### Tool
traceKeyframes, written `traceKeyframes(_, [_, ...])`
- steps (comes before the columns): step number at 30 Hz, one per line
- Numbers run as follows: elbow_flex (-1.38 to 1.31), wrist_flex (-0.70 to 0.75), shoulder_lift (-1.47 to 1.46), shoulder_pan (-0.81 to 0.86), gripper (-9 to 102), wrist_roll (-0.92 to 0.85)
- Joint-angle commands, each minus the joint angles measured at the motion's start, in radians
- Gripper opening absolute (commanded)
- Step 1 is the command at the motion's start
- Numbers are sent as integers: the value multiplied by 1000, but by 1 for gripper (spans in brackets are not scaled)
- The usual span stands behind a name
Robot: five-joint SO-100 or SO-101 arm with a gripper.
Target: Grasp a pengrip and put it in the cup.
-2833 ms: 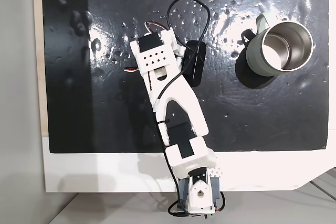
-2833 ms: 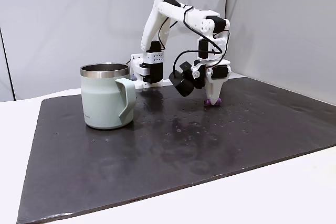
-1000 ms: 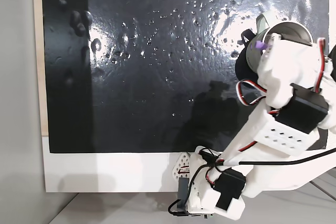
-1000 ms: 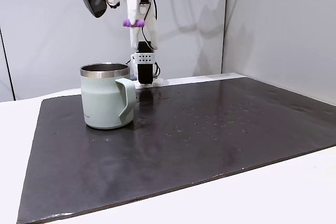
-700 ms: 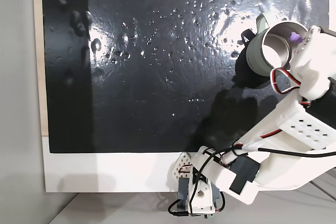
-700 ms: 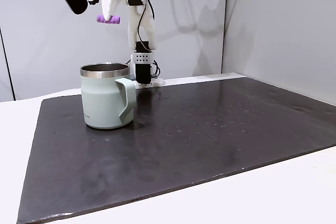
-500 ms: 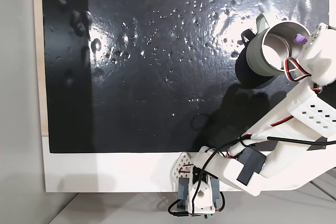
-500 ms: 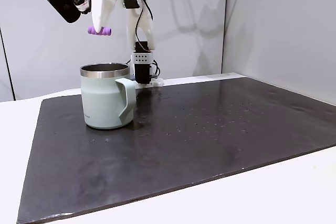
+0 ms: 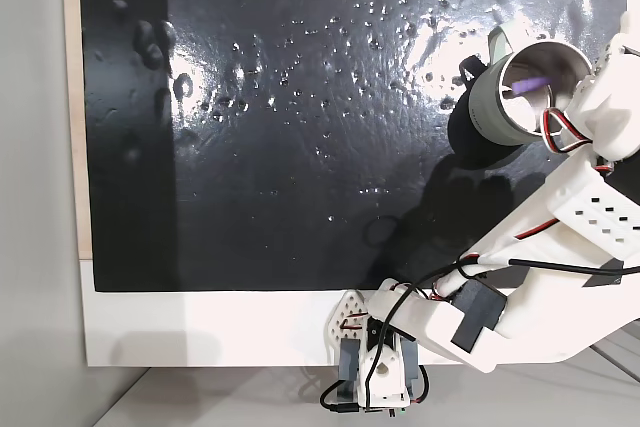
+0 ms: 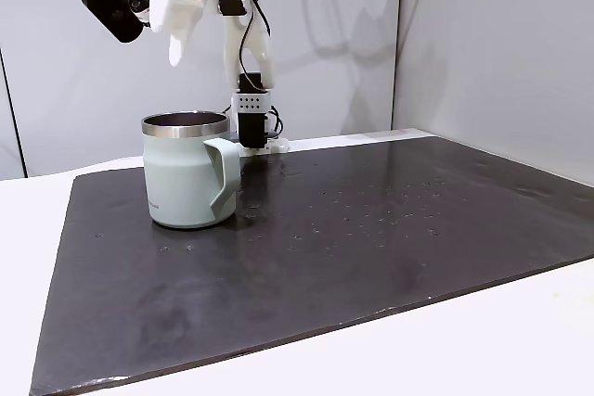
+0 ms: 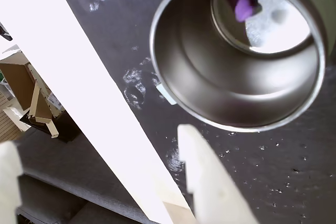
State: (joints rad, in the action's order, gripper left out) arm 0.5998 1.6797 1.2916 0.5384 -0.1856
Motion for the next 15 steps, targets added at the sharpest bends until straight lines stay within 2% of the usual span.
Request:
traceKeyframes(1, [-2, 2, 41, -6, 33, 12])
traceKeyframes(15, [37, 2, 71, -26, 32, 18])
